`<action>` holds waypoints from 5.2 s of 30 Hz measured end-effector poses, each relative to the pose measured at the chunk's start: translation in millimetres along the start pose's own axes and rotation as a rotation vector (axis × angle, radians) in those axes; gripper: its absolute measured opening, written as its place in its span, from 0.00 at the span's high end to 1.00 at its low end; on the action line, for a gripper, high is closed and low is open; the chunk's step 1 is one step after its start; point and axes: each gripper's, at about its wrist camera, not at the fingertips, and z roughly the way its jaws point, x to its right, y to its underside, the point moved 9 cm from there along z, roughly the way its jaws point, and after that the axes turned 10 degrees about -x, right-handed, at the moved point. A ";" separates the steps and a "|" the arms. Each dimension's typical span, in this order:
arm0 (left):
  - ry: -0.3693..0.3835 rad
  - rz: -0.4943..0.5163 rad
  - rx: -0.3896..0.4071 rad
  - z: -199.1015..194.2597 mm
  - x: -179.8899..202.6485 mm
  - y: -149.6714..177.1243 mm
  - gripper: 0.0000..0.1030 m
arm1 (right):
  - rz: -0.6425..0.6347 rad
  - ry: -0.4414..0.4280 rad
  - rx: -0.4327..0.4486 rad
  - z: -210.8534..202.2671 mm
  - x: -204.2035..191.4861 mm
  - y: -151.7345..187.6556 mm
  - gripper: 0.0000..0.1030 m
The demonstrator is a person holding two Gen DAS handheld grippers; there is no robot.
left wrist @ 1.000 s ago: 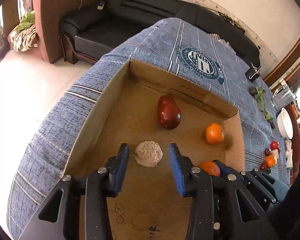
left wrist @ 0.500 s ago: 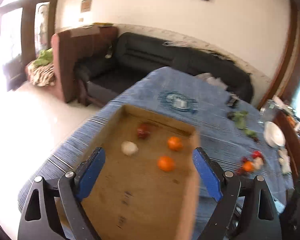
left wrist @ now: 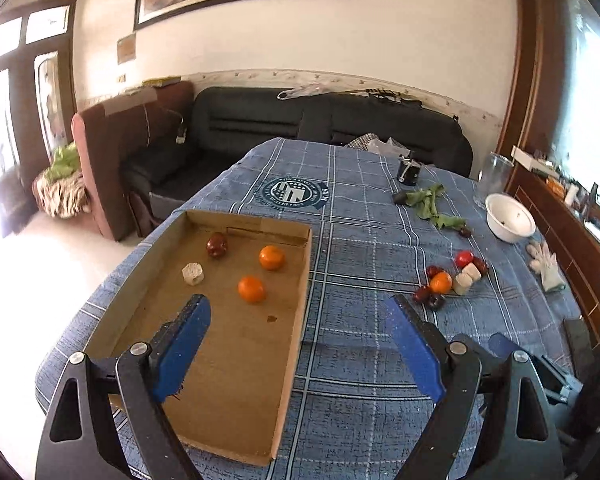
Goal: Organize fruits
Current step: 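Withdraw both tools from the tray back over the tablecloth, then grasp a round rice cake with the right tool while the left tool grasps an orange, then carry the orange and rice cake into the tray and open both tools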
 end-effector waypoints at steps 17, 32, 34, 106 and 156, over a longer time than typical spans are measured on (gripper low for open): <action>0.013 0.073 -0.057 16.4 37.9 10.7 0.14 | 0.076 0.003 -0.008 -1.8 42.4 5.2 0.24; 0.040 0.096 -0.121 45.8 53.5 19.4 0.14 | 0.102 0.026 -0.034 6.1 69.9 8.6 0.23; 0.050 0.100 -0.128 51.3 53.6 21.0 0.14 | 0.099 0.047 -0.040 4.6 78.5 8.5 0.23; 0.255 0.358 -0.284 181.2 191.5 -12.2 0.34 | 0.131 0.213 -0.117 69.0 189.3 -72.2 0.61; 0.016 -0.220 -0.383 144.5 -150.5 11.6 0.72 | -0.446 -0.113 -0.256 124.8 -149.6 -5.6 0.60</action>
